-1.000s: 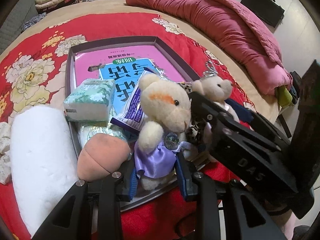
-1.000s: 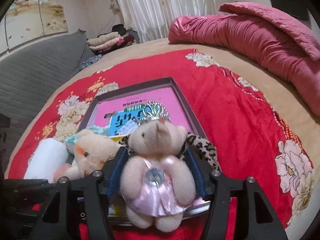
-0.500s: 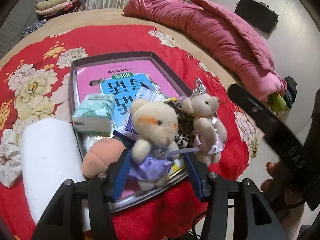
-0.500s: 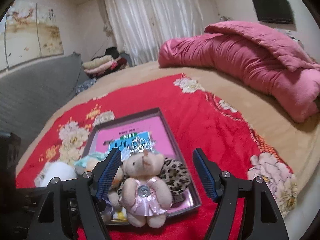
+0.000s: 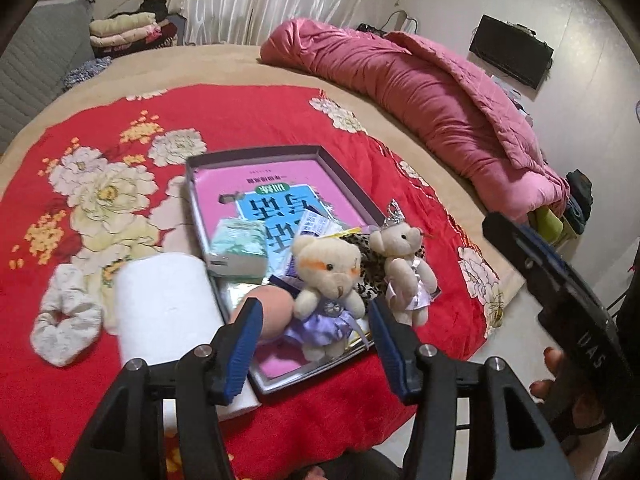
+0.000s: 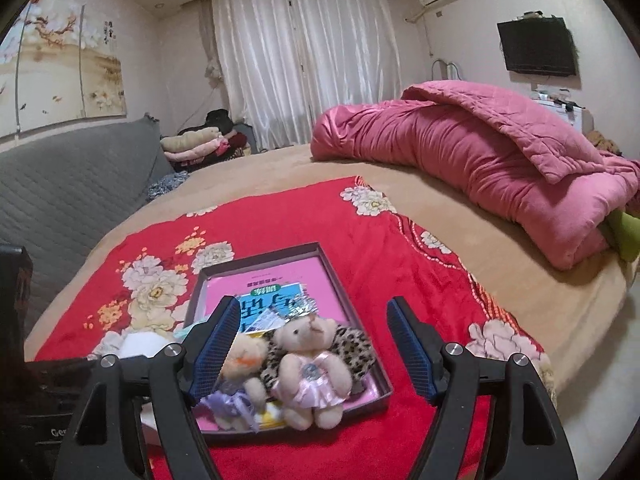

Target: Organize soft objects

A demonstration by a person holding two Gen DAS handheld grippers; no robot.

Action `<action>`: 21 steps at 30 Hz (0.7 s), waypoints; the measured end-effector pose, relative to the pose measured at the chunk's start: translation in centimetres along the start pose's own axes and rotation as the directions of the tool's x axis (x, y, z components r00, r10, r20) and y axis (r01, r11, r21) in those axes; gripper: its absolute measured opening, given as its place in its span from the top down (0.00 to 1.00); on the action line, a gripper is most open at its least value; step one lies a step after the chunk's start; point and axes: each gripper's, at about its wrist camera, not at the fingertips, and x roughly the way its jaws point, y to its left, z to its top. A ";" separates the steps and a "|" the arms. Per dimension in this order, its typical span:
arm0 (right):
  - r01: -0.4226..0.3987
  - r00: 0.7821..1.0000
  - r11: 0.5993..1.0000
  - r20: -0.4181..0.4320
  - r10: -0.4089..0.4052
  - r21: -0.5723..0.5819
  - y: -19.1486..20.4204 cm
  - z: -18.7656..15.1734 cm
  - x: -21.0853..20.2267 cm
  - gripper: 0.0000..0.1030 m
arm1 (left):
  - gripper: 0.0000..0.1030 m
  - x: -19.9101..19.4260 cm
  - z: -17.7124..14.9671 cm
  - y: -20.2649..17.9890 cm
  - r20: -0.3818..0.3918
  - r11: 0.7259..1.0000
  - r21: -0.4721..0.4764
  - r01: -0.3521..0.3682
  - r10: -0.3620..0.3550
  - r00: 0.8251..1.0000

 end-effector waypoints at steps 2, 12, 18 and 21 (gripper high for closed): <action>0.017 1.000 1.000 -0.017 -0.017 -0.003 0.7 -0.2 -0.4 0.25 | 0.47 -1.1 -0.1 0.3 0.014 1.000 -0.003 -0.011 0.011 1.000; 0.044 0.998 0.998 -0.042 -0.046 -0.043 4.7 -1.9 -3.2 0.25 | 0.47 -4.8 -1.5 2.5 0.052 0.996 -0.018 -0.083 0.084 0.995; 0.034 0.997 0.998 -0.062 -0.038 -0.058 7.7 -2.9 -5.0 0.25 | 0.47 -6.3 -2.5 3.7 0.050 0.990 -0.041 -0.133 0.135 0.990; 0.048 0.996 0.995 -0.067 -0.054 -0.085 9.0 -3.3 -5.8 0.25 | 0.47 -6.8 -3.2 4.0 0.050 0.989 -0.038 -0.146 0.148 0.988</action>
